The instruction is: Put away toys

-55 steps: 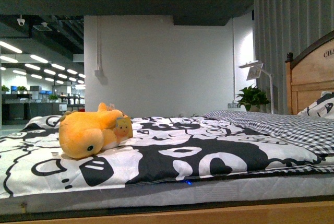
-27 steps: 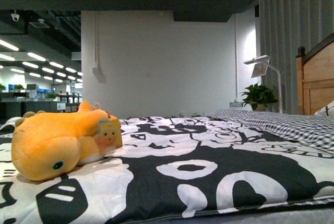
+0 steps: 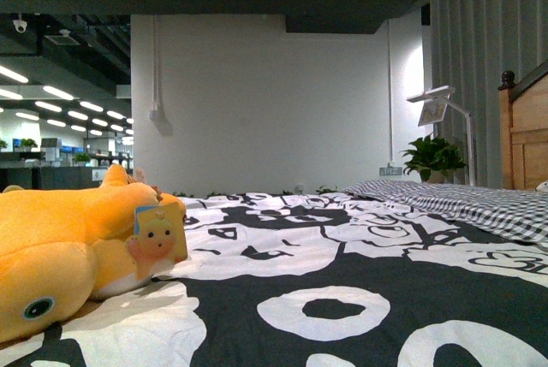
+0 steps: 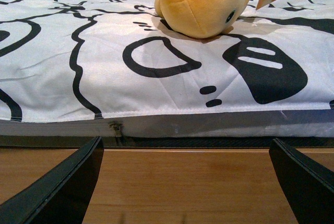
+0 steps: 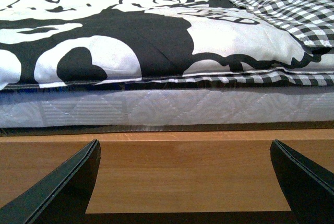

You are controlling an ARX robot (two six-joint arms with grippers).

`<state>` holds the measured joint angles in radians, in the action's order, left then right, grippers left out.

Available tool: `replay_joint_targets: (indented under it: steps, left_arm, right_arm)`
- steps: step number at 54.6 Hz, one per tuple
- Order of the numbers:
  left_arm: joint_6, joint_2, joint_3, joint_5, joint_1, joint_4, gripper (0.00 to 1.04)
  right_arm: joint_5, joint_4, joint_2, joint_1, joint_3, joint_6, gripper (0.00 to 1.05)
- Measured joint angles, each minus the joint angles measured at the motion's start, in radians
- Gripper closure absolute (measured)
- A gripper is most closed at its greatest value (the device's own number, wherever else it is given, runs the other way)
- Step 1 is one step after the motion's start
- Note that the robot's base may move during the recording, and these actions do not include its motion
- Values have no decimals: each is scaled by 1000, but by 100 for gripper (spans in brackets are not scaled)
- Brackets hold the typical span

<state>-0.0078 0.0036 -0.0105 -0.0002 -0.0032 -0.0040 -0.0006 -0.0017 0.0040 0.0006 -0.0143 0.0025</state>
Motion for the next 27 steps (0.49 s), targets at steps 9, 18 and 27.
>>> replay_joint_targets:
  steps: [9,18,27]
  left_arm:
    - [0,0,0,3,0,0,6]
    - [0,0,0,1,0,0,6]
    - [0,0,0,0,0,-1,6]
  right_arm:
    - [4,0,0,0,0,0,7]
    - [3,0,0,0,0,0,7]
    - [1,0,0,0,0,0,7]
